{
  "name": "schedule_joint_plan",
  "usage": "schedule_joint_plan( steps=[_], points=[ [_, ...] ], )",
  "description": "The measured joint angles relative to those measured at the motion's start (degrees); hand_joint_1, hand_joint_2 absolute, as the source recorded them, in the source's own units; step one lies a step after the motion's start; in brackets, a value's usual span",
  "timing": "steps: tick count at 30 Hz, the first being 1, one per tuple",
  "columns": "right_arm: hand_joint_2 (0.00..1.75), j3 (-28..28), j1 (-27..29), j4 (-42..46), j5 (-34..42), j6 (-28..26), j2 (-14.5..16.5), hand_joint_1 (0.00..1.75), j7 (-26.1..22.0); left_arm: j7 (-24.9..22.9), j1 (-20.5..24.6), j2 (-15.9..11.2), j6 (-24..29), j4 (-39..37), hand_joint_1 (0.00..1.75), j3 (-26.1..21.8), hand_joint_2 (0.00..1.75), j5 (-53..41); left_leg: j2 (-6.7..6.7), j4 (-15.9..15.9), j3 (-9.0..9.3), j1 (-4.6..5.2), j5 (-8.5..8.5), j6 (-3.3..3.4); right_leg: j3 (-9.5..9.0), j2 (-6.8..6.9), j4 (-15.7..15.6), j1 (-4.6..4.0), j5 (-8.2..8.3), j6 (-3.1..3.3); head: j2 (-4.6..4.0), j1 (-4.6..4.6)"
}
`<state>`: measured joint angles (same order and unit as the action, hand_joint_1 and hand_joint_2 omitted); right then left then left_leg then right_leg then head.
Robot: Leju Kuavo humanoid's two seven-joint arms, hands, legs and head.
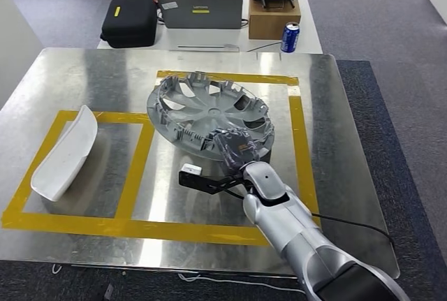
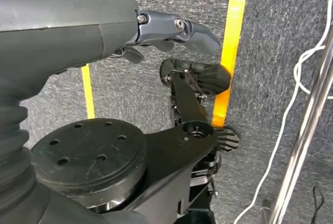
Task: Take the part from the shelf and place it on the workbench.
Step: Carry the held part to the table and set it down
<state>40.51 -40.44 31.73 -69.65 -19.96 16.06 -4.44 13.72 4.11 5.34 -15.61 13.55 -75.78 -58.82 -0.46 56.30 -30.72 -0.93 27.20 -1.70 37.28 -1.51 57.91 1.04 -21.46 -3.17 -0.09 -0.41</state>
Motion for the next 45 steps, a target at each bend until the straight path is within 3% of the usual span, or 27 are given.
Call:
schedule_joint_plan(
  steps=[3, 7, 11, 36, 41, 45],
  points=[
    [0.0, 0.29, -0.31, -0.02, 0.42, 0.33, 0.0, 0.0, 0.14, -0.2, -0.14, -0.25, -0.42, -0.02, 0.0, 0.26, 1.75, -0.16, 0.03, 0.0, 0.01, -0.01, 0.0, -0.01, 0.0, -0.03, 0.0, -0.01, 0.0, 0.01, 0.0, -0.01],
    [0.0, 0.5, -0.21, -0.26, 1.5, 0.43, 0.0, 0.0, 0.37, 2.34, -0.28, -0.47, -0.84, -0.02, 0.0, 0.78, 1.75, -0.52, 0.02, 0.0, -0.05, -0.01, -0.03, -0.05, 0.05, 0.01, 0.0, -0.02, 0.01, 0.03, 0.0, 0.01],
    [0.0, 0.79, -0.12, -0.31, 1.8, 0.35, -0.12, 0.0, 0.78, 4.53, -0.34, -0.63, -1.12, -0.07, 0.0, 0.97, 0.0, 0.08, 0.01, 0.0, -0.08, -0.01, -0.05, -0.07, 0.08, 0.01, 0.01, -0.02, 0.03, 0.07, 0.0, 0.01],
    [0.0, 3.18, -0.3, 2.43, 0.16, -1.54, -1.18, 0.0, 3.37, 3.75, -0.31, -0.65, -1.98, -0.15, 0.0, -0.1, 0.0, 2.17, 0.02, 0.0, -0.25, -0.01, -0.04, -0.08, 0.28, 0.0, 0.02, -0.02, 0.02, 0.08, 0.0, 0.01],
    [0.0, 2.18, -0.32, 9.45, -0.66, -3.4, -4.62, 0.0, 5.89, 3.68, -0.36, -0.5, -1.72, -0.15, 0.0, -0.62, 0.0, 3.03, -0.01, 0.0, -0.29, 0.01, -0.04, -0.08, 0.29, 0.05, -0.01, -0.01, 0.02, 0.08, 0.0, 0.01],
    [0.0, 0.2, -0.52, 18.74, -3.91, -0.27, -11.0, 0.0, 9.14, 3.72, -0.46, -0.07, -1.22, -0.17, 0.0, -1.51, 0.0, 4.15, -0.11, 0.02, -0.33, 0.06, -0.04, -0.06, 0.26, 0.2, -0.09, 0.03, 0.03, 0.07, 0.0, -0.01]
  ],
)
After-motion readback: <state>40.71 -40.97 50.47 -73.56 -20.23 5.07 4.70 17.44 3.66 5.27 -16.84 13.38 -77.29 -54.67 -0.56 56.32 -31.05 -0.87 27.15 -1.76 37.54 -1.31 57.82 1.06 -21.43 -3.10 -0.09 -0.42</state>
